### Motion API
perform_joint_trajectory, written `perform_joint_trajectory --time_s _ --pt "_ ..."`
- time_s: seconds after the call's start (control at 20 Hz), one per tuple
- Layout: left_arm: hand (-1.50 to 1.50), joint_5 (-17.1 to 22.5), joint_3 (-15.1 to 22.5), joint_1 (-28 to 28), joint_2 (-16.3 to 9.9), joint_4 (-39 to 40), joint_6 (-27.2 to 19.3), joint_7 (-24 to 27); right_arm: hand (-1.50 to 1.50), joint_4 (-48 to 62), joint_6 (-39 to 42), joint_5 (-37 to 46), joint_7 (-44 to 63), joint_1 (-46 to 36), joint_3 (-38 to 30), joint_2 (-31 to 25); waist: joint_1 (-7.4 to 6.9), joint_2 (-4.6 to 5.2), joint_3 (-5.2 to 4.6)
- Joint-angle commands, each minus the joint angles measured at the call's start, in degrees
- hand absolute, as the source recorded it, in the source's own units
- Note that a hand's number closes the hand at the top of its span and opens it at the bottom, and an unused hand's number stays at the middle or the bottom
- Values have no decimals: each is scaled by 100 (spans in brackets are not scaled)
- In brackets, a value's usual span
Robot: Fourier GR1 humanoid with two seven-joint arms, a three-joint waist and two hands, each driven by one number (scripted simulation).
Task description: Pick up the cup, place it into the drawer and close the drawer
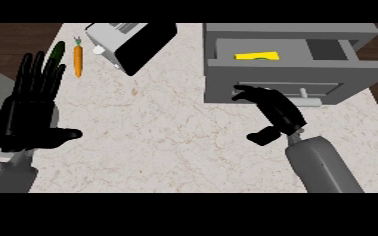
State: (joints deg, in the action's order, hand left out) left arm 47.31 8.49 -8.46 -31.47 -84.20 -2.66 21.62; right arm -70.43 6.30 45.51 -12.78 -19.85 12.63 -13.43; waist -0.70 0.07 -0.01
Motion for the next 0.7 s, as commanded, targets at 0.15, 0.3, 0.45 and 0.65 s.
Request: perform_joint_trajectory --time_s 0.15,0.3,0.45,0.65 --pt "-150 160 -564 175 -173 -296 265 -528 -150 2124 -578 195 -672 -987 -427 321 -21 10 6" --pt "-150 48 -732 335 -79 351 1036 3 -150 3028 -650 173 -852 -1684 -662 451 -36 25 4" --pt "-150 -105 -615 175 114 277 849 -46 -150 3966 -449 -65 -1404 -2307 -1088 125 -72 46 7" --pt "-150 -59 -665 296 82 -28 866 -208 -150 4863 -465 -118 -1697 -2914 -1386 -68 -171 70 11"
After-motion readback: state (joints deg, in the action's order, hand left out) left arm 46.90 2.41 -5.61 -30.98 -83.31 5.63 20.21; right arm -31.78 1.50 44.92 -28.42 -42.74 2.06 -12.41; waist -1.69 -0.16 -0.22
